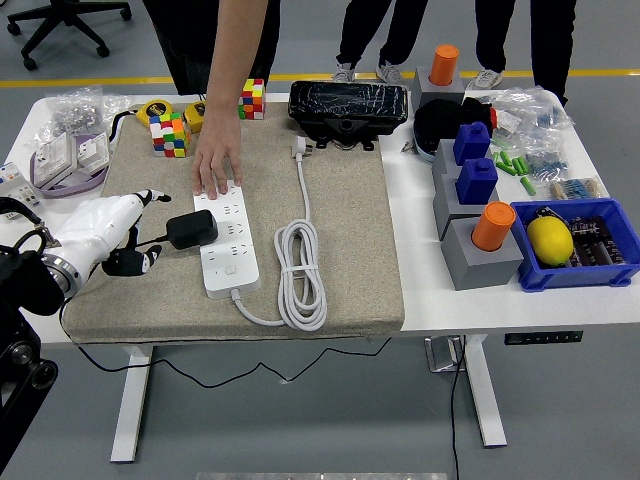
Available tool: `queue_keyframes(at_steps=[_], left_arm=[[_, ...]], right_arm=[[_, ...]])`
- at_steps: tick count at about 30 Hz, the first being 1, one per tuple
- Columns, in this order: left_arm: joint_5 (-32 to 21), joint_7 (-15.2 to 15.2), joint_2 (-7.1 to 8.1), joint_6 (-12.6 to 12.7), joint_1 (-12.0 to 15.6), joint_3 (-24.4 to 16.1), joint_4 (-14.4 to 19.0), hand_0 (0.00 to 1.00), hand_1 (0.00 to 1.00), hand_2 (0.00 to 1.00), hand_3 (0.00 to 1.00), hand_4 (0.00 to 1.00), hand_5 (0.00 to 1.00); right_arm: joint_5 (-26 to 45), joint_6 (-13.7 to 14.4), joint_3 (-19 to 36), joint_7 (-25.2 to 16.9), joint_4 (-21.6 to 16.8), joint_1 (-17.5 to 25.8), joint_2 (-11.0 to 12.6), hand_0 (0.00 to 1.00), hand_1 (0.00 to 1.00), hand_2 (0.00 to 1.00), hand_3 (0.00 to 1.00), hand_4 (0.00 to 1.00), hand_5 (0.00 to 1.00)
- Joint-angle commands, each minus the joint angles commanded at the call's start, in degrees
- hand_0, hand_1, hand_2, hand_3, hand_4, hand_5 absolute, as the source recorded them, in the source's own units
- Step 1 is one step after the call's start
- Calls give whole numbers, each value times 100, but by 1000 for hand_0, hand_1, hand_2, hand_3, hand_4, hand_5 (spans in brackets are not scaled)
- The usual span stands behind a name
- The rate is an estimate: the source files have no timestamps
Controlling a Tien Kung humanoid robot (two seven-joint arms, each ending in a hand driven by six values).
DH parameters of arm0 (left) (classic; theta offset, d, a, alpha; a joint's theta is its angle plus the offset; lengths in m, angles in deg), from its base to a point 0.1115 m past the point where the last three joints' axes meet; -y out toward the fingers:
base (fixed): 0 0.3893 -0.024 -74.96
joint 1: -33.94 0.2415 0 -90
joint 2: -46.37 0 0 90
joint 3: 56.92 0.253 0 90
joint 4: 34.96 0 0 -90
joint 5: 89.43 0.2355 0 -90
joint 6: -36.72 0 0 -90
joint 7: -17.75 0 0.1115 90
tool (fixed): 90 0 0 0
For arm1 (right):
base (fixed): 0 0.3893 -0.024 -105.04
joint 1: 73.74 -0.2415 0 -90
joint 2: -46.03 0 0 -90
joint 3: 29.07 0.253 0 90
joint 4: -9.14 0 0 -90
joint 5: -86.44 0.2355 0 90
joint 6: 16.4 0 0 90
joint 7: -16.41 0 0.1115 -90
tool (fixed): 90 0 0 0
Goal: Pick up the plug,place it near the board,insert it into the board,press the button
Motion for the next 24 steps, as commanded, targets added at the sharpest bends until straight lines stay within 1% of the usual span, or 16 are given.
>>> queue_keyframes(at_steps=[2,5,10,16,24], left_arm=[[0,72,3,-164,5,66,0,172,45,141,866,655,2],[0,155,3,-314,-8,155,-23,173,45,142,860,652,2],[0,220,-49,-425,9,245,-83,176,48,144,869,640,2],[0,249,-129,-460,-16,360,-89,176,46,144,876,641,2],[0,218,-204,-410,-98,651,-254,174,49,143,887,656,2]], right_arm=[[-16,-1,11,5,0,5,-2,785,713,714,763,998,998],[-22,-1,17,1,0,-4,2,786,713,714,763,998,998],[-26,-2,24,-3,0,-9,-6,786,713,714,763,998,998],[-34,0,36,9,0,-30,-6,786,714,714,763,998,998],[-19,4,32,11,0,-44,3,786,713,713,763,998,998]])
